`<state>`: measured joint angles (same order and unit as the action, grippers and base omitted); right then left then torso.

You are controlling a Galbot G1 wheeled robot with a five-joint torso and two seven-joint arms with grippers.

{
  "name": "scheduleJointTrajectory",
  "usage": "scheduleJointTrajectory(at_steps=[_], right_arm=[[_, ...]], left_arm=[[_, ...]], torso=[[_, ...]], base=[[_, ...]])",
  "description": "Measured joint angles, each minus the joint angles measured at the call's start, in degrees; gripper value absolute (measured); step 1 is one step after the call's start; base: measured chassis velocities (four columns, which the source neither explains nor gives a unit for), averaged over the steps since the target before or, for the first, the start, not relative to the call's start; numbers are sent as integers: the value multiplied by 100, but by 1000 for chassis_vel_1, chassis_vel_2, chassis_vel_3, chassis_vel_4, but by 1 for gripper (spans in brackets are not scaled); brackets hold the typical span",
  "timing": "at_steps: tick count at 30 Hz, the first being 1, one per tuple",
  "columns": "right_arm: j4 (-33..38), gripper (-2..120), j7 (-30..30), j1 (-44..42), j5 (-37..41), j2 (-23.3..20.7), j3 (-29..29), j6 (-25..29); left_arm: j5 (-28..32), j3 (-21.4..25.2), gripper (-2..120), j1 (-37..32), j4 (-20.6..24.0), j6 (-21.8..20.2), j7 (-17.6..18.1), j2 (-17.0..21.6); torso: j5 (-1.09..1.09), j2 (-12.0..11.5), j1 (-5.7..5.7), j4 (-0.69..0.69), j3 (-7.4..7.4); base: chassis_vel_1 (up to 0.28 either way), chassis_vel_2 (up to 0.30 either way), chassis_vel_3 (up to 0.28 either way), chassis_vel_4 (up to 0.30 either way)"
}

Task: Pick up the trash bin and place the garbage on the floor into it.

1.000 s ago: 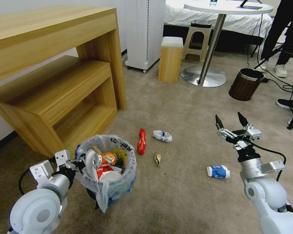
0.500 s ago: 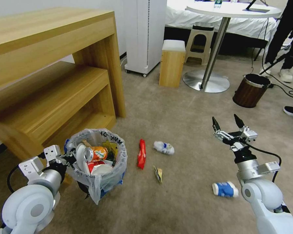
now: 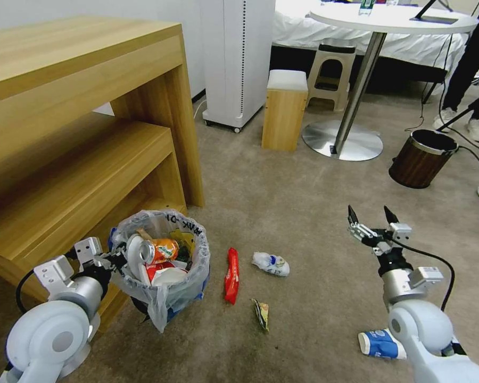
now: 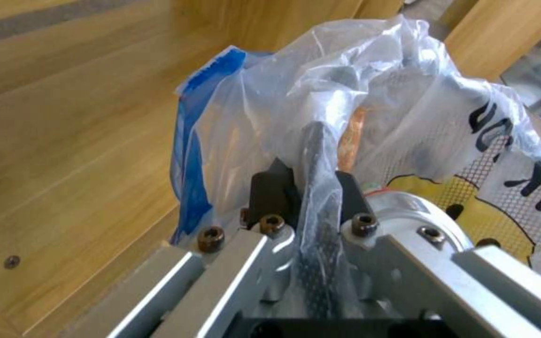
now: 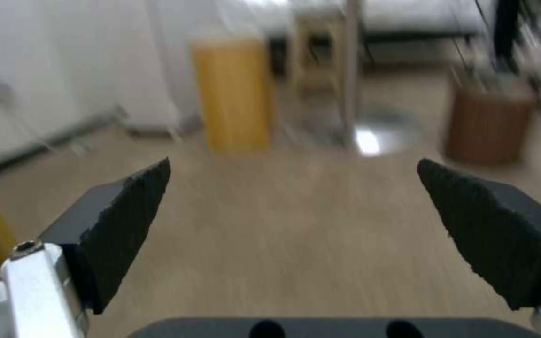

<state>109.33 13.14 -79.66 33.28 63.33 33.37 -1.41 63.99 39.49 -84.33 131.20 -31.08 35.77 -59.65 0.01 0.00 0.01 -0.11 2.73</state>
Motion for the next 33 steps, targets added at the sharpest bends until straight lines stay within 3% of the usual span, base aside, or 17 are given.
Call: scheduleJointTrajectory(at_steps=[1,6,10,12,14,19,22,23,33], right_arm=[[75,100,332,-66,484,-9,8,-435],[79,100,944,-121,1312,-29,190,-1142],[-218,100,917,-174,1347,-260,412,-1674],[-242,100,897,-176,1337,-278,421,-1688],[-666,100,375,-190,1249,-560,498,-1769],[-1176,100,-272,-145,1152,-776,503,-1710],[-1829,100,-1336,-11,909,-928,472,-1493],[-1829,100,-1336,-11,909,-928,472,-1493],[-3018,100,-3850,290,385,-1011,598,-1046]], left_arm=[[5,30,2,-23,-1,8,-27,3],[33,89,2,-43,-1,26,-57,8],[35,83,2,-38,37,27,-58,-12],[35,82,2,-38,38,26,-58,-13],[25,55,2,-52,80,27,-59,-43],[8,48,2,-66,111,27,-58,-60],[1,47,2,-84,148,27,-57,-74],[1,47,2,-84,148,27,-57,-74],[-21,88,2,-167,257,31,-52,-95]], torso=[[-1,0,0,0,0],[-1,0,0,0,1],[0,0,0,0,1],[0,0,0,0,1],[0,0,0,0,1],[0,0,0,0,1],[0,0,0,0,1],[0,0,0,0,1],[0,0,0,0,1]], base=[[0,0,0,0],[0,0,0,0],[0,0,0,0],[0,0,0,0],[0,0,0,0],[0,0,0,0],[0,0,0,0],[0,0,0,0],[0,0,0,0]])
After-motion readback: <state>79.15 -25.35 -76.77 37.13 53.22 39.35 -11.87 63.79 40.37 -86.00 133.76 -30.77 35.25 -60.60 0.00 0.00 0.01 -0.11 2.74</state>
